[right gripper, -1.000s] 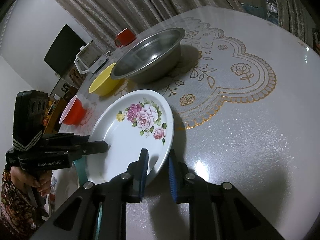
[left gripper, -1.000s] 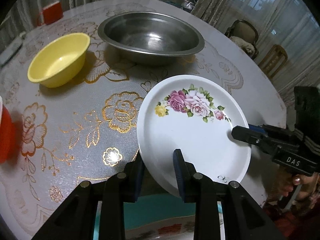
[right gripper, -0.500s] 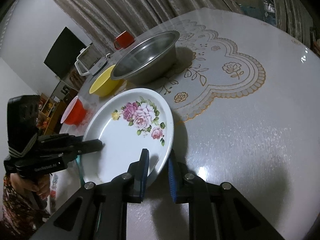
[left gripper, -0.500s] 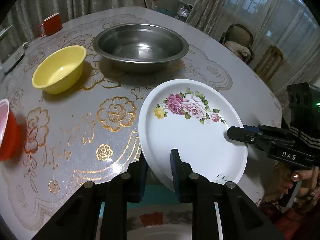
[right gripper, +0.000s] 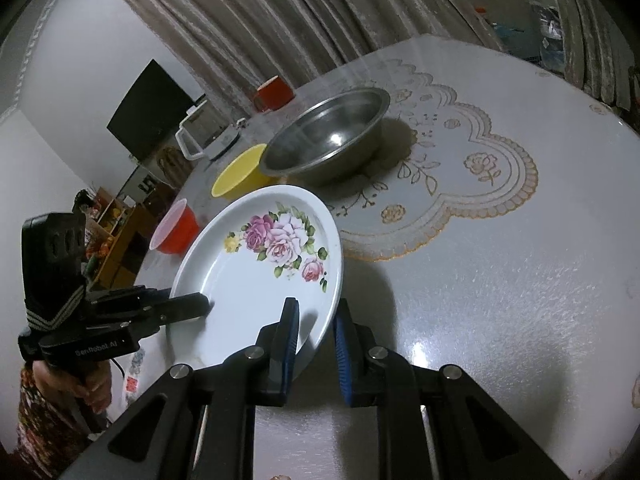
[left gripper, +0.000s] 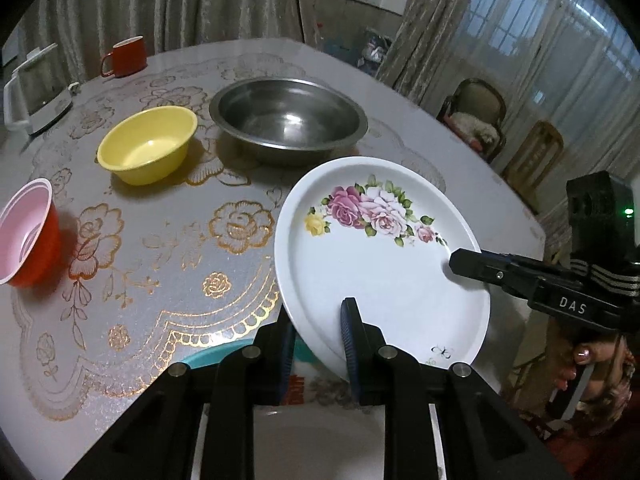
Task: Organize plates and bowls
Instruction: 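Lift and carry the rose-patterned plate over the plate stack with both tools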
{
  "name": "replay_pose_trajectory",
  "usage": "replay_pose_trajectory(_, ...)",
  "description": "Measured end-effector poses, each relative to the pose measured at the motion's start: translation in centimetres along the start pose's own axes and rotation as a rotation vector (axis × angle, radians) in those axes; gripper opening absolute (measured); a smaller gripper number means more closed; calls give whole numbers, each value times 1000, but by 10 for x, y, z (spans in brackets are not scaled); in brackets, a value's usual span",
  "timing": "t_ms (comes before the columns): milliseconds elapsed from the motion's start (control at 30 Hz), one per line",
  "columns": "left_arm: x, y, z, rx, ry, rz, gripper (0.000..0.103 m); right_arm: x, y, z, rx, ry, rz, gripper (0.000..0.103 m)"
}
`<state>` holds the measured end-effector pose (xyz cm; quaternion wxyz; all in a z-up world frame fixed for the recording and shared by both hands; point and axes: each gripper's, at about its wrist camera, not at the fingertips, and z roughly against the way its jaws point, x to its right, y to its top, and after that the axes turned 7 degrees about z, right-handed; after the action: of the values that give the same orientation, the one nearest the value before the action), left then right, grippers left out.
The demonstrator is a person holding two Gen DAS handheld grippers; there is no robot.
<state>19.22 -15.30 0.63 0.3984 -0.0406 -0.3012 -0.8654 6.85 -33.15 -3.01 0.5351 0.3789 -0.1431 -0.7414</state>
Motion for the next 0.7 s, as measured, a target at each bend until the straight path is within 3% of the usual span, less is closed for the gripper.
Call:
replay_pose_trajectory(400, -4, -18, 38, 87, -24, 75, 22, -30, 5, 26, 48, 46, 53, 16)
replay_pose_trajectory(700, -28, -64, 66, 127, -31, 184, 22, -67, -10, 21, 5, 102, 116, 16)
